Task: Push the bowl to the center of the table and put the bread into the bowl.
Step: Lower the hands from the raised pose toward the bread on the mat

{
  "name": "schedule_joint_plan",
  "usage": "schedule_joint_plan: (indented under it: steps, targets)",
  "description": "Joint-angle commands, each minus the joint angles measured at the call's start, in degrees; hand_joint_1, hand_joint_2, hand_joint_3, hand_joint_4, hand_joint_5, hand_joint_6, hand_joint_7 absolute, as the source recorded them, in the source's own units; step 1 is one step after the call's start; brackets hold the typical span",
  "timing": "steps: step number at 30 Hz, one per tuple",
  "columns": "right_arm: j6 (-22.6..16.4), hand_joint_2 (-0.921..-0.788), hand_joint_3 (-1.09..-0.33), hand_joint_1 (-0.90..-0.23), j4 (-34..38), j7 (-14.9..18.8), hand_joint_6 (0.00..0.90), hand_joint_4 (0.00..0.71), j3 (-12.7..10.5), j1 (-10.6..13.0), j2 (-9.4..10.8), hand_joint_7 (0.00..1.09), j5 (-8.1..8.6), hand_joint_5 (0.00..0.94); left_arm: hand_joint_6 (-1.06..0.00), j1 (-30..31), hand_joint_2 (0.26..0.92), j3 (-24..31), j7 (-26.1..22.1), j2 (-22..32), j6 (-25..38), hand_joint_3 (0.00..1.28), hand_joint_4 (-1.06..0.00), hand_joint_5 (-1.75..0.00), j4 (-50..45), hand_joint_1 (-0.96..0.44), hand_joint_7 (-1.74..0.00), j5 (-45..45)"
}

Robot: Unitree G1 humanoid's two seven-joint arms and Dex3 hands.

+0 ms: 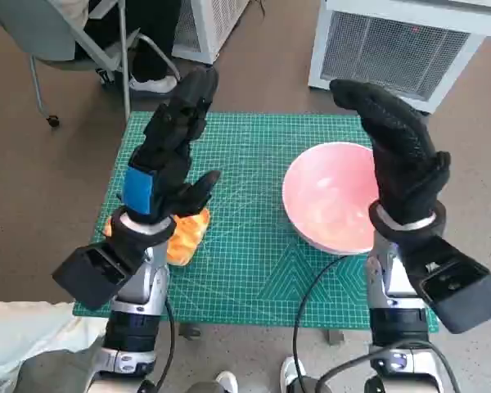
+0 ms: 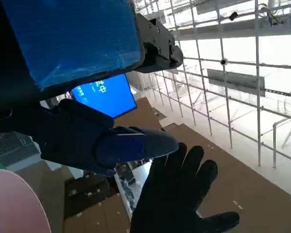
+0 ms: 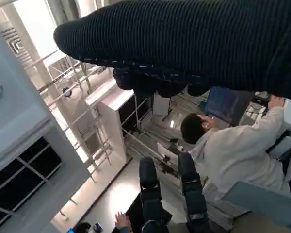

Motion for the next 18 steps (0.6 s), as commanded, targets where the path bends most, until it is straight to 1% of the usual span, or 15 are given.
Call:
schedule_joint_plan:
  steps: [1, 11, 18]
  targets:
    - [0.1, -0.921, -0.761, -0.523, 0.8, -0.4, -0.001, 0.026, 0.1, 1.3, 0.4, 0.62, -0.75, 0.429, -0.35, 0.7, 0.921, -0.1, -0.2, -0.1, 0.4, 0.38, -0.18, 0.0, -0.9, -0.59, 0.0, -0.3]
    - [0.1, -0.921, -0.765, -0.52, 0.8, -0.6, -0.001, 0.032, 0.1, 1.3, 0.0, 0.62, -1.01, 0.417, -0.35, 0.8, 0.921, -0.1, -0.4, -0.3, 0.5, 0.36, -0.18, 0.0, -1.1, -0.58, 0.0, -0.5]
    - [0.3, -0.921, -0.772, -0.522, 0.5, -0.4, -0.001, 0.032, -0.1, 1.4, -0.4, 0.62, -0.73, 0.412, -0.35, 0.8, 0.921, -0.1, -0.4, -0.6, 0.4, 0.36, -0.19, 0.0, -1.3, -0.59, 0.0, -0.5]
